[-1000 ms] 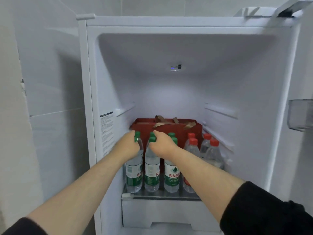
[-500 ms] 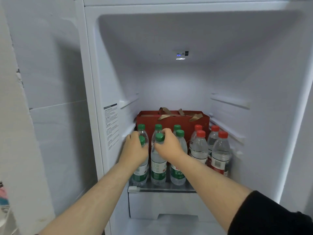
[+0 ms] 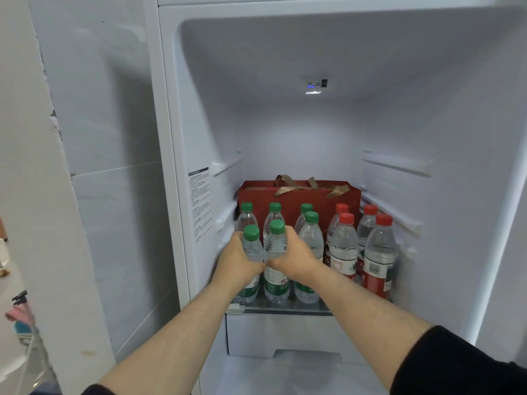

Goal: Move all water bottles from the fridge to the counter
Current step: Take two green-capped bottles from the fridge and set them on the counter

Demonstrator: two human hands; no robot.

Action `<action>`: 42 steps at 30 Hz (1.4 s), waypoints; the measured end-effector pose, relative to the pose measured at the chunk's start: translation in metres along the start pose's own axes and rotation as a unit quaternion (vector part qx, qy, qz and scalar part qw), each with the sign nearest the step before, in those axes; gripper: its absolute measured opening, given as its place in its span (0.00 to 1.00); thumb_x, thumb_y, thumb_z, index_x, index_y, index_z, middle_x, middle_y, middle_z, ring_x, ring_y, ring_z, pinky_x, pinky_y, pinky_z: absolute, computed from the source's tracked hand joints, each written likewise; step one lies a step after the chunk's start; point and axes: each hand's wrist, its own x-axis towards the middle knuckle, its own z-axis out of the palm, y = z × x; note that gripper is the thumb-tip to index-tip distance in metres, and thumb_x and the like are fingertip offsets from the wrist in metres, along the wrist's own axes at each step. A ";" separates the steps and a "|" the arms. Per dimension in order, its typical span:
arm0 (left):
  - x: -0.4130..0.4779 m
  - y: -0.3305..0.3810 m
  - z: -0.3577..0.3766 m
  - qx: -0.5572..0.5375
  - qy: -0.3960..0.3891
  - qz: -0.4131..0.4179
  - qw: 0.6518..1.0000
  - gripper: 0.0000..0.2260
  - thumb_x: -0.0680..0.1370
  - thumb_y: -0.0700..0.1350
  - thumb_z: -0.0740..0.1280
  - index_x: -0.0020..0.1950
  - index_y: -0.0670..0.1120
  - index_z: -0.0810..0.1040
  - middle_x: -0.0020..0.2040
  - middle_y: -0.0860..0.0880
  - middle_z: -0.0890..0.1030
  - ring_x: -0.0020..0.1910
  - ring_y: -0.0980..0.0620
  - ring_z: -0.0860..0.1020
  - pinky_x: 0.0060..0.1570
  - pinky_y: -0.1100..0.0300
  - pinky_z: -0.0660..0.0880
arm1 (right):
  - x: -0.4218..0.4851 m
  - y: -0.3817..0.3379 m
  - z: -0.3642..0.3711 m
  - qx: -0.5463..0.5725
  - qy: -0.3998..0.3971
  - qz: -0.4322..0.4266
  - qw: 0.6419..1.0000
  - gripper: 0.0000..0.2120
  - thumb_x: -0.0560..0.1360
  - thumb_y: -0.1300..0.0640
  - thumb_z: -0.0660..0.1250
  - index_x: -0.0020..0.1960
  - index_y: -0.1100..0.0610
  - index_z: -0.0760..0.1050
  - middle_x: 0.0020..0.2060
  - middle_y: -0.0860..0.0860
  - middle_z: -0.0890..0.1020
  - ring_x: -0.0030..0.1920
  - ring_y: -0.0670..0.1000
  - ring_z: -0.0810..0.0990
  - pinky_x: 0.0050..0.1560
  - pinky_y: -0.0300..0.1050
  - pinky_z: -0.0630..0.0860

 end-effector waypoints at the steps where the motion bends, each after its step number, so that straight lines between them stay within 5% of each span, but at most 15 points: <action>1: 0.000 -0.001 0.001 -0.002 0.005 0.001 1.000 0.24 0.66 0.37 0.78 0.55 0.51 0.71 0.42 0.58 0.79 0.40 0.64 0.76 0.33 0.69 0.68 | -0.001 0.001 0.000 0.003 0.003 0.000 1.000 0.29 0.69 0.62 0.76 0.63 0.49 0.65 0.47 0.43 0.77 0.47 0.41 0.77 0.41 0.35 0.73; 9: -0.003 0.010 -0.009 -0.032 0.044 0.025 0.998 0.17 0.66 0.40 0.76 0.50 0.53 0.75 0.41 0.57 0.82 0.42 0.60 0.80 0.37 0.65 0.73 | -0.018 -0.008 -0.023 0.015 0.031 0.001 0.999 0.25 0.70 0.63 0.75 0.61 0.50 0.69 0.48 0.39 0.76 0.46 0.37 0.76 0.37 0.28 0.69; 12: -0.009 0.027 -0.025 -0.023 0.030 0.047 0.998 0.21 0.65 0.42 0.77 0.53 0.56 0.75 0.41 0.61 0.80 0.41 0.65 0.78 0.35 0.68 0.70 | -0.033 -0.025 -0.037 -0.020 0.042 -0.006 0.999 0.27 0.69 0.61 0.76 0.64 0.52 0.69 0.54 0.42 0.77 0.55 0.45 0.77 0.42 0.33 0.72; 15: -0.013 0.047 -0.046 -0.003 0.008 0.066 0.998 0.25 0.61 0.48 0.78 0.54 0.59 0.73 0.47 0.62 0.82 0.47 0.59 0.80 0.45 0.61 0.75 | -0.049 -0.047 -0.054 -0.028 0.070 -0.011 0.997 0.26 0.68 0.61 0.77 0.62 0.52 0.71 0.54 0.45 0.80 0.55 0.48 0.79 0.49 0.40 0.76; 20: -0.037 0.075 -0.082 -0.010 -0.040 0.116 0.992 0.29 0.60 0.52 0.80 0.59 0.56 0.75 0.53 0.57 0.82 0.52 0.52 0.80 0.54 0.52 0.77 | -0.102 -0.087 -0.083 -0.003 0.140 -0.008 0.990 0.20 0.68 0.64 0.76 0.55 0.49 0.74 0.47 0.43 0.82 0.47 0.43 0.81 0.41 0.34 0.73; 25: -0.072 0.097 -0.096 -0.104 -0.086 0.161 0.978 0.20 0.65 0.39 0.80 0.52 0.52 0.78 0.48 0.53 0.85 0.47 0.53 0.83 0.46 0.56 0.77 | -0.176 -0.114 -0.108 0.009 0.185 0.005 0.983 0.20 0.68 0.62 0.76 0.52 0.43 0.73 0.50 0.44 0.83 0.52 0.46 0.82 0.50 0.46 0.80; 28: -0.103 0.119 -0.088 -0.127 -0.131 0.193 0.964 0.20 0.66 0.37 0.80 0.51 0.54 0.79 0.48 0.52 0.85 0.46 0.53 0.83 0.45 0.56 0.77 | -0.235 -0.127 -0.128 -0.007 0.201 0.017 0.979 0.21 0.70 0.61 0.76 0.51 0.40 0.72 0.49 0.41 0.82 0.48 0.40 0.81 0.40 0.36 0.75; 31: -0.138 0.140 -0.075 -0.135 -0.181 0.216 0.950 0.21 0.66 0.37 0.80 0.51 0.55 0.79 0.45 0.53 0.86 0.43 0.56 0.84 0.46 0.55 0.79 | -0.290 -0.139 -0.144 -0.024 0.215 0.042 0.976 0.24 0.70 0.61 0.76 0.59 0.42 0.72 0.48 0.41 0.82 0.46 0.41 0.81 0.39 0.35 0.75; 37: -0.228 0.194 -0.046 -0.143 -0.254 0.250 0.923 0.19 0.65 0.38 0.80 0.51 0.52 0.81 0.48 0.54 0.86 0.46 0.55 0.84 0.49 0.54 0.78 | -0.402 -0.155 -0.172 -0.059 0.249 0.092 0.962 0.33 0.68 0.57 0.76 0.70 0.45 0.68 0.60 0.44 0.79 0.57 0.49 0.79 0.53 0.49 0.80; 42: -0.318 0.233 -0.040 -0.159 -0.269 0.268 0.911 0.17 0.66 0.38 0.80 0.50 0.52 0.81 0.45 0.57 0.85 0.45 0.58 0.83 0.45 0.59 0.76 | -0.496 -0.172 -0.181 -0.085 0.257 0.098 0.958 0.35 0.68 0.54 0.75 0.71 0.44 0.67 0.60 0.45 0.78 0.57 0.48 0.78 0.43 0.40 0.77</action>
